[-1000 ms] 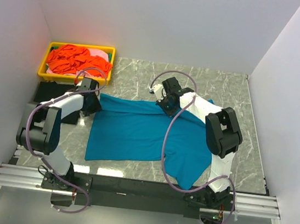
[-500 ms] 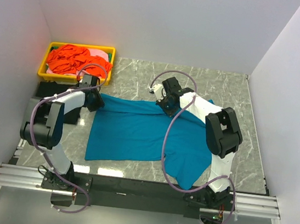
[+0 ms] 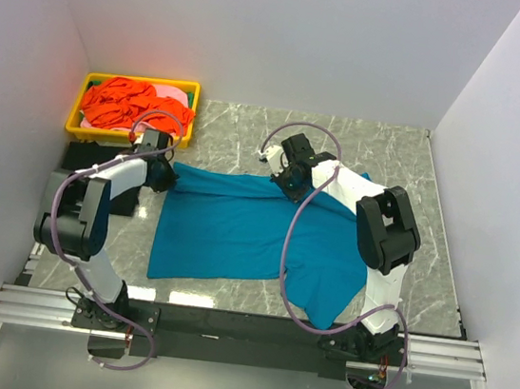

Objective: Fold and stack the t-shirts
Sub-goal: Fold the tshirt

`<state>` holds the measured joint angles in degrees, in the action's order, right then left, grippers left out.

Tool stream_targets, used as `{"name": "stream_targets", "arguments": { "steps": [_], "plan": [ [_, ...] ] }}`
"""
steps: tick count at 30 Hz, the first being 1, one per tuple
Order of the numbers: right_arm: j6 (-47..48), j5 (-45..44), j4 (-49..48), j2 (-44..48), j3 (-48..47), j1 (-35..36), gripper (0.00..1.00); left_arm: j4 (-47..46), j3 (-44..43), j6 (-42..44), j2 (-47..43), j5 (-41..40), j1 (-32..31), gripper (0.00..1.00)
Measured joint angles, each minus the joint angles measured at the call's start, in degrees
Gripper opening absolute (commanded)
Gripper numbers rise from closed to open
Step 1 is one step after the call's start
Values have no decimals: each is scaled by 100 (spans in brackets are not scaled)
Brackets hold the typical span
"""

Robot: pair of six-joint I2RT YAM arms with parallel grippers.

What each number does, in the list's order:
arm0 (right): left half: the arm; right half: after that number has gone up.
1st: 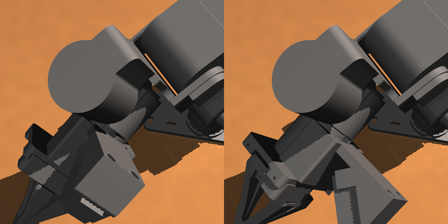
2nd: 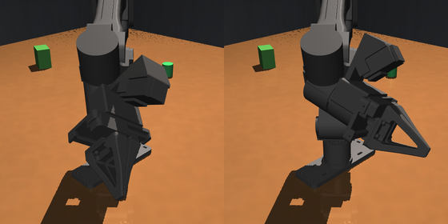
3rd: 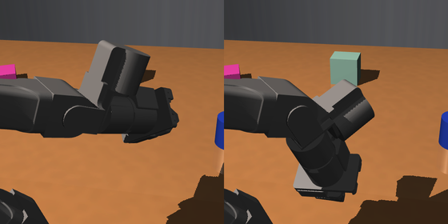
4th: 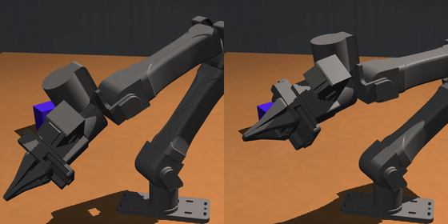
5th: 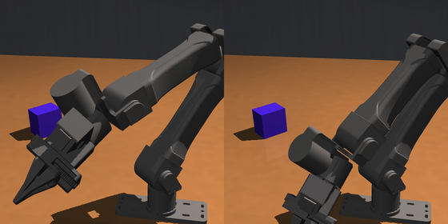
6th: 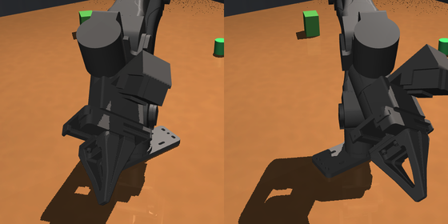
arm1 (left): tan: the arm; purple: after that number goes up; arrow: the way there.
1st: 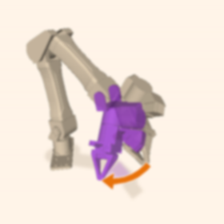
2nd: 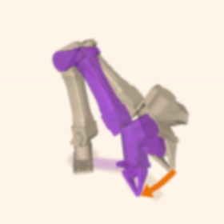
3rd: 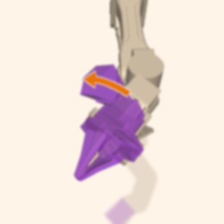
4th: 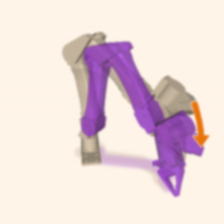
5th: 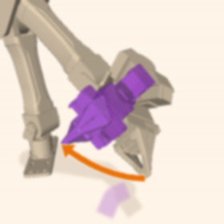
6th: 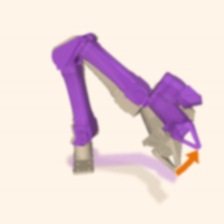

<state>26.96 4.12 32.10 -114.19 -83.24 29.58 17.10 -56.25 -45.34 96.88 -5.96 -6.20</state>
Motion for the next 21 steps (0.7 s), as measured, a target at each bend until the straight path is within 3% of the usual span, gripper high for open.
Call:
{"name": "stream_targets", "arguments": {
  "steps": [10,13,17,21],
  "plan": [
    [0,0,0,0,0,0,6,-2,243,-214,-326,-129,0,9],
    [-4,2,2,0,0,0,13,52,417,-258,-326,-138,0,18],
    [-48,22,2,0,0,-11,39,101,444,-321,-326,-144,0,41],
    [-236,243,-129,61,39,-170,45,175,439,-365,-361,-208,0,56]
  ]
}}
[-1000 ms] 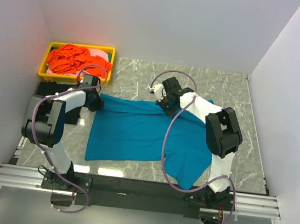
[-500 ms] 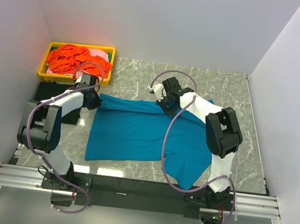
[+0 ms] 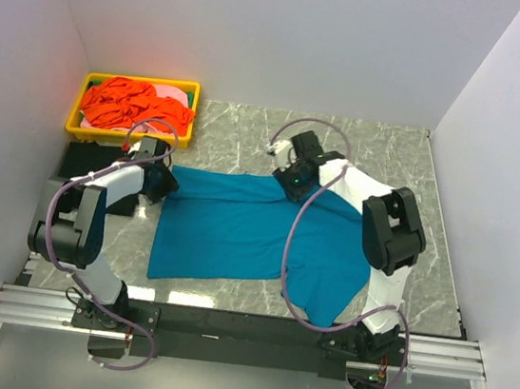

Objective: Fold and stack the t-shirts
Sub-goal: Fold the tshirt

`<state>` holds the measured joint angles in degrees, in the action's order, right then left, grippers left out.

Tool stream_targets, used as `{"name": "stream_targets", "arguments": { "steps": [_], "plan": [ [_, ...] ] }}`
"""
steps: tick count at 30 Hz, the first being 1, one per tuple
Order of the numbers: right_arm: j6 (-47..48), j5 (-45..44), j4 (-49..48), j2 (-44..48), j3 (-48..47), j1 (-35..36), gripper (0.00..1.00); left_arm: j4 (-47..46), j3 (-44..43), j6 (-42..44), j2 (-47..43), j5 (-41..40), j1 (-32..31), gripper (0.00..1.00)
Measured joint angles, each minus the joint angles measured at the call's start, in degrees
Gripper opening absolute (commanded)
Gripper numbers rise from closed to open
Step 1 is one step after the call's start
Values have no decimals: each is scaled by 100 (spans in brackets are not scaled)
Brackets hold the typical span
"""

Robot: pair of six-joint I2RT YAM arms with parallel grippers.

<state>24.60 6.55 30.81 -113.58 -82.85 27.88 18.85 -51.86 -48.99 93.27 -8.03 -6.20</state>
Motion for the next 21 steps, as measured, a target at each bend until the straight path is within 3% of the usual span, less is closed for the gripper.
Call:
{"name": "stream_targets", "arguments": {
  "steps": [4,10,21],
  "plan": [
    [-557,380,-354,455,299,-538,46,201,-81,28,-326,-111,-2,61],
    [-1893,555,-1169,1224,573,-2000,46,155,-601,361,-638,-501,-289,60],
    [-4159,1180,-2059,999,1185,-3788,46,-164,-1078,1082,428,-509,-584,58]
  ]
}}
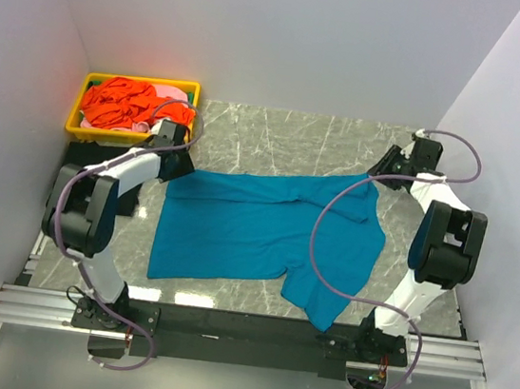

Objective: Fold and stack the t-shirts
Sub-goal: Fold the tshirt

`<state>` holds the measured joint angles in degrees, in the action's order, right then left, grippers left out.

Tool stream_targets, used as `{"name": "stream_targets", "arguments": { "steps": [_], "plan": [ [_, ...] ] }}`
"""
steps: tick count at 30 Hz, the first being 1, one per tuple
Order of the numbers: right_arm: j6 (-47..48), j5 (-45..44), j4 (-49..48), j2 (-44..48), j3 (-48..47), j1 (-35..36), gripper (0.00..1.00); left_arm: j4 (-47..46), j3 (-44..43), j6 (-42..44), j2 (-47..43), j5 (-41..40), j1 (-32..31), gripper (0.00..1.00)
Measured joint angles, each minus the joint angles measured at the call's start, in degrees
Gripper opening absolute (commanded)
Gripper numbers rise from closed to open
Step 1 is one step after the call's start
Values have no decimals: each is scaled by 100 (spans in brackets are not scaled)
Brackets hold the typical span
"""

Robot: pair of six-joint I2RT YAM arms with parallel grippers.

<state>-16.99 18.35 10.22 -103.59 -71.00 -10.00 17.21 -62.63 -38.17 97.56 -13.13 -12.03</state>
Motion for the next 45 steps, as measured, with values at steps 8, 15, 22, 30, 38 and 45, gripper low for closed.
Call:
{"name": "stream_targets", "arguments": {
  "steps": [8,15,22,30,38,45],
  "plan": [
    [-866,542,-459,-756,-37,-149,46,-59,-136,243,415,15,4,55],
    [-1397,754,-715,-1233,-155,-240,45,-166,-136,267,466,-9,17,53],
    [-1768,929,-1034,-1434,-208,-291,45,-195,-136,319,649,-26,74,51],
    [-2039,1027,-1113,-1604,-337,-299,40,-201,-175,380,772,-35,125,50],
    [-2378,999,-1331,-1670,-289,-365,11,-184,-365,404,935,-127,170,46],
    [-2643,933,-1661,-1613,114,-573,4,-39,-501,282,1021,-133,254,44]
  ]
}}
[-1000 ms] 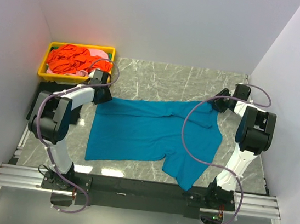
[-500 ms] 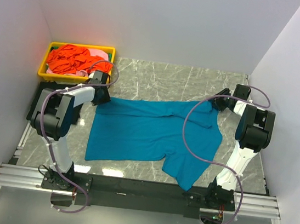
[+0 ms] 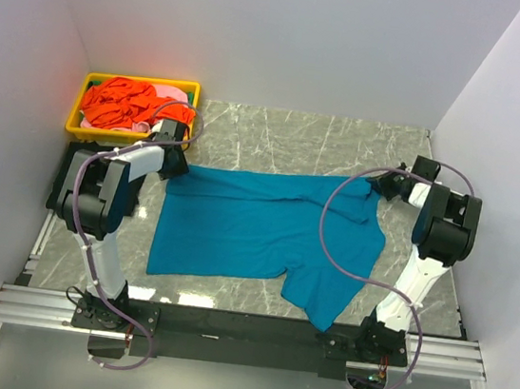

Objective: Fold and stack the t-shirts
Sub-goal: Fold the tshirt

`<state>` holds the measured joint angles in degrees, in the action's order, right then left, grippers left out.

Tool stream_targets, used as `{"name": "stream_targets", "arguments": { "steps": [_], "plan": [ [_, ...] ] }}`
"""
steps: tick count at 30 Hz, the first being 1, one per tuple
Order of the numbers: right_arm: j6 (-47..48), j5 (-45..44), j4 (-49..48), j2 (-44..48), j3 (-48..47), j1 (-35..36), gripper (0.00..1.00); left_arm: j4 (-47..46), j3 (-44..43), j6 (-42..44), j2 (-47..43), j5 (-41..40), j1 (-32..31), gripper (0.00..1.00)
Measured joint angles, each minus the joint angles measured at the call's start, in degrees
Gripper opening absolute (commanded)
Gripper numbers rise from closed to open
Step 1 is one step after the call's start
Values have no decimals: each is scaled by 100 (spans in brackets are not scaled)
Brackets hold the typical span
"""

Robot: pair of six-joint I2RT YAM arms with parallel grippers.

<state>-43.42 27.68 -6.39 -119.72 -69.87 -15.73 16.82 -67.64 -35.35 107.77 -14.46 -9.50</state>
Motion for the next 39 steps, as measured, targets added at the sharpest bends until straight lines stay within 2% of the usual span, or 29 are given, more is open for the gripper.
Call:
{"name": "stream_targets", "arguments": {
  "steps": [11,26,29,30,33,34,35,39],
  "plan": [
    [-175,-92,-177,247,317,-232,4,79,-22,-177,0,-2,4,47],
    [-184,-81,-203,247,315,-269,10,273,-33,-168,-50,-50,-90,58],
    [-142,-48,-188,247,299,-271,20,319,-20,-131,-70,-114,-138,60],
    [-122,-48,-175,247,282,-273,26,323,-20,-114,-70,-155,-146,60],
    [0,-28,-166,247,219,-308,32,413,-20,-17,-72,-310,-146,64],
    [50,-26,-155,247,190,-323,33,426,-20,11,-72,-358,-142,71],
    [125,-26,-125,247,160,-337,34,433,-20,59,-81,-407,-138,74],
    [564,-70,190,358,76,-356,36,518,-90,177,-107,-533,-136,78]
  ]
}}
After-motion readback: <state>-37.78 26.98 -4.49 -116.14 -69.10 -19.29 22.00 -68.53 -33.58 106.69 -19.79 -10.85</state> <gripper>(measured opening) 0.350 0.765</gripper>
